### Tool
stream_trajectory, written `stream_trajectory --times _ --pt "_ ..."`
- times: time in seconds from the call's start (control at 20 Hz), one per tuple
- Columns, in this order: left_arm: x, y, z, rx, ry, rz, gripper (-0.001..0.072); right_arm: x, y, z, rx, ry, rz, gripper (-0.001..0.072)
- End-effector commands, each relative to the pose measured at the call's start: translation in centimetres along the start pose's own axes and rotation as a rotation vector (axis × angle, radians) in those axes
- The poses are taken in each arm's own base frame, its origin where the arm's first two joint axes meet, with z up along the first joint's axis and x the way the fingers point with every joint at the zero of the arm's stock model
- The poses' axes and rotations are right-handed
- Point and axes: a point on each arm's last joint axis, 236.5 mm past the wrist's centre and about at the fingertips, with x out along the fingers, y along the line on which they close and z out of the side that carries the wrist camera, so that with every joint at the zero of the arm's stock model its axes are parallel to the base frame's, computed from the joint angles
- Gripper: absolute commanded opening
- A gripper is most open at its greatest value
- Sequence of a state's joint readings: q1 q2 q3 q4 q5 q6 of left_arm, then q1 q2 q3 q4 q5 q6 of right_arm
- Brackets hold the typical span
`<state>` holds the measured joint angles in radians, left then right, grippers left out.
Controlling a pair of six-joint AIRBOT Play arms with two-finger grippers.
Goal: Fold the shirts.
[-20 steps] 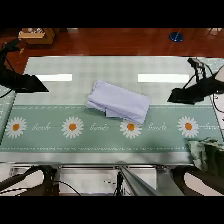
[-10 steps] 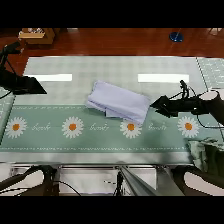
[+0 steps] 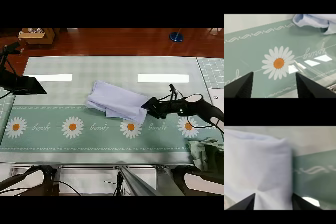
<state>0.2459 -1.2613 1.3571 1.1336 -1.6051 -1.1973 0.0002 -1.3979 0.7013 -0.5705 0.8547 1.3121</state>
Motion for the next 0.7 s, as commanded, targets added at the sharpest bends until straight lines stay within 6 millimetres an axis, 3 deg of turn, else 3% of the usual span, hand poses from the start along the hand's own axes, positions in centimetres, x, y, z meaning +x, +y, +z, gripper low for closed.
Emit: stream_trajectory --times 0.0,0.05,0.15,0.3,0.4,0.55,0.65 --pt "0.0 0.0 0.0 -0.005 0.0 0.0 0.0607 2.9 0.9 -1.3 0.054 0.016 -0.008 0.0513" --pt "0.0 0.0 0.0 -0.005 0.0 0.0 0.0607 3.5 1.0 -1.8 0.069 0.029 -0.002 0.0412" --pt "0.0 0.0 0.0 -0.005 0.0 0.0 0.0607 3.7 1.3 -1.8 0.069 0.025 0.001 0.0021" --pt "0.0 0.0 0.0 -0.005 0.0 0.0 0.0608 1.1 4.2 -0.4 -0.045 -0.007 0.073 0.0021" --pt "0.0 0.0 0.0 -0.005 -0.001 0.0 0.0608 -3.4 7.5 1.3 -0.144 -0.077 0.131 0.0021" --pt "0.0 0.1 0.2 -0.005 -0.007 0.003 0.0608 -13.7 11.3 5.4 -0.122 -0.309 0.18 0.0021" --pt "0.0 0.1 0.2 -0.004 -0.007 0.003 0.0607 -21.5 12.5 7.4 -0.095 -0.478 0.202 0.0021"
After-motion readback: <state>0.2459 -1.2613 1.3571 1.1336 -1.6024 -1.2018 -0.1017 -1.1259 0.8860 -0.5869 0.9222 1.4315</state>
